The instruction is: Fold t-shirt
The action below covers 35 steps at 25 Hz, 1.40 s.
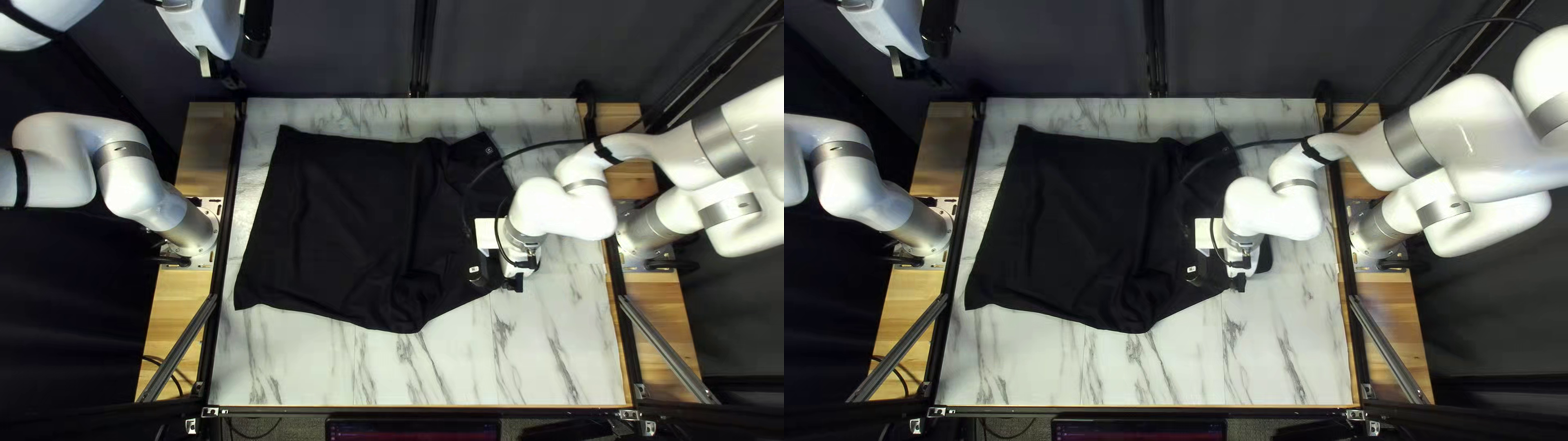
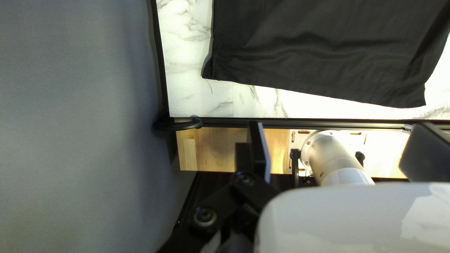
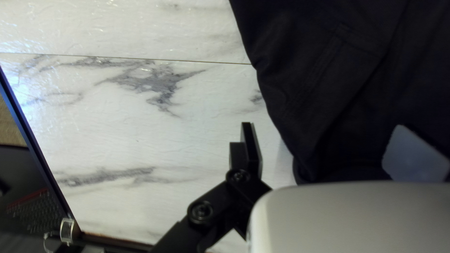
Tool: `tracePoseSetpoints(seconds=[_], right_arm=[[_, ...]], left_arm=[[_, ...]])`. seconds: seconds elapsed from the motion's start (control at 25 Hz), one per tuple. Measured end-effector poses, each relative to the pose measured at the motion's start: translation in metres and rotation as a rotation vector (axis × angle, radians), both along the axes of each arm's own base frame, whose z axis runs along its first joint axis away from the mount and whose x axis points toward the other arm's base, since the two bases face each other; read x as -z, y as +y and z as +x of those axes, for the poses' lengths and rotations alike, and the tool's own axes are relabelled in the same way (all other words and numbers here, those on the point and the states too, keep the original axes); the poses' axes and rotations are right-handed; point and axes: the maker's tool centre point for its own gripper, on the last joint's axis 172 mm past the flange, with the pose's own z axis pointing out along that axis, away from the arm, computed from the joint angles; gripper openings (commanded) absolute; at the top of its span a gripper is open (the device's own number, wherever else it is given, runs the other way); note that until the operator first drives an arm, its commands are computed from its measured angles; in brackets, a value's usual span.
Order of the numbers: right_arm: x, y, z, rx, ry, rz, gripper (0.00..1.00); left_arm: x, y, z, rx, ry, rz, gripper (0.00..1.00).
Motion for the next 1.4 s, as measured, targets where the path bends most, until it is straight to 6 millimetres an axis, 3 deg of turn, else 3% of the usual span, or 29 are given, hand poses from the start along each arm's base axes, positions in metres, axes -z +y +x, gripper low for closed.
tracePoseSetpoints(seconds=[0.2, 0.72, 1.12, 1.16, 1.2, 1.24, 1.28, 1.32, 1.4], right_arm=[[-0.002, 0.001, -0.002, 0.051, 0.075, 0.039, 1.00], [0.018, 0.036, -0.004, 0.086, 0.077, 0.085, 1.00], [0.003, 0.064, 0.001, 0.071, 0.004, 0.072, 0.98], [0.003, 0.067, 0.001, 0.070, 0.000, 0.070, 0.94], [0.004, 0.070, -0.001, 0.069, -0.005, 0.068, 0.77], [0.004, 0.073, -0.002, 0.068, -0.010, 0.066, 0.51], [0.005, 0.075, -0.004, 0.069, -0.014, 0.065, 0.51], [0.007, 0.076, -0.007, 0.070, -0.017, 0.064, 0.00], [0.009, 0.078, -0.012, 0.074, -0.023, 0.065, 0.00]], left_arm=[[0.000, 0.000, 0.000, 0.000, 0.000, 0.000, 1.00], [0.000, 0.000, 0.000, 0.000, 0.000, 0.000, 1.00], [0.000, 0.000, 0.000, 0.000, 0.000, 0.000, 1.00], [0.000, 0.000, 0.000, 0.000, 0.000, 0.000, 1.00], [0.000, 0.000, 0.000, 0.000, 0.000, 0.000, 1.00], [0.000, 0.000, 0.000, 0.000, 0.000, 0.000, 1.00], [0.000, 0.000, 0.000, 0.000, 0.000, 0.000, 1.00], [0.000, 0.000, 0.000, 0.000, 0.000, 0.000, 1.00], [0.000, 0.000, 0.000, 0.000, 0.000, 0.000, 1.00]])
